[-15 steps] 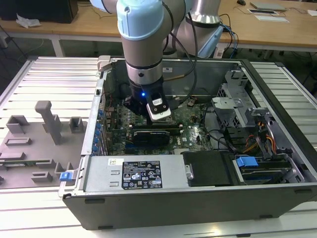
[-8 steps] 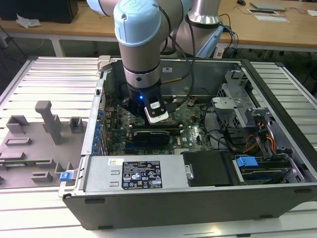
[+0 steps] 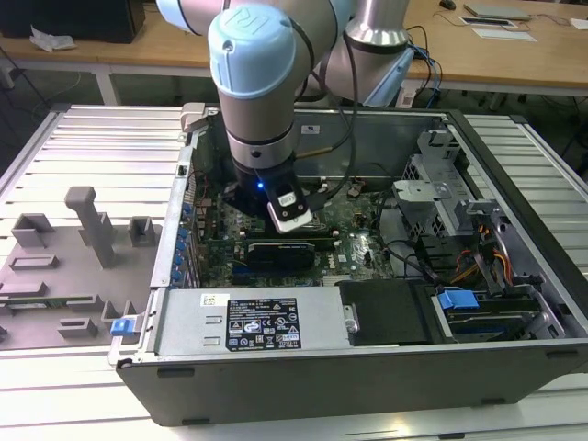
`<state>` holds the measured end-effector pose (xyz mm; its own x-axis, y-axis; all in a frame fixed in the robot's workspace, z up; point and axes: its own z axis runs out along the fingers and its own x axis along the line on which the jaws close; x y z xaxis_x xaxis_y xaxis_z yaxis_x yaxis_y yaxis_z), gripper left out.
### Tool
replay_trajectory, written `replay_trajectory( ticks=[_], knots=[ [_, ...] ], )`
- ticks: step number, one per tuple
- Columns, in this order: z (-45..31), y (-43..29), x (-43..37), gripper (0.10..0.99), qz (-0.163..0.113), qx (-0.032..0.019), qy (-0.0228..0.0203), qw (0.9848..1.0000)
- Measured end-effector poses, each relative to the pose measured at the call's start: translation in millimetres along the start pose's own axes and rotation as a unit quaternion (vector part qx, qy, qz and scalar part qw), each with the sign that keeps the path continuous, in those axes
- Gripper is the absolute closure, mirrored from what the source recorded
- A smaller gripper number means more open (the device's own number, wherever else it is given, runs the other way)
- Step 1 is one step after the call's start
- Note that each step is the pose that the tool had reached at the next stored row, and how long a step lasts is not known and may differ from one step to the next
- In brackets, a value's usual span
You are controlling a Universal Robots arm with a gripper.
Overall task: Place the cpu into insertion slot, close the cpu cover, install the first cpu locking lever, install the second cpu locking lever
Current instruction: 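Install the second cpu locking lever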
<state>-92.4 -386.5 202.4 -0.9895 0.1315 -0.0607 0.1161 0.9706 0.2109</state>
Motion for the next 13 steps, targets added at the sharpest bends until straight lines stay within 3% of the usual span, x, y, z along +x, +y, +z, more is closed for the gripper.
replay_trajectory(
  ticks=[5, 9, 12, 13],
  knots=[
    [4.2, -1.1, 1.7, 0.98, -0.015, -0.005, 0.004, 0.9999],
    [5.4, -1.4, 1.8, 0.98, -0.021, -0.005, 0.0053, 0.9997],
    [0.1, -0.2, 1.4, 0.98, -0.021, -0.0054, 0.0051, 0.9997],
    [-5.4, 1.0, 1.1, 0.98, -0.021, -0.0052, 0.0052, 0.9997]
  ],
)
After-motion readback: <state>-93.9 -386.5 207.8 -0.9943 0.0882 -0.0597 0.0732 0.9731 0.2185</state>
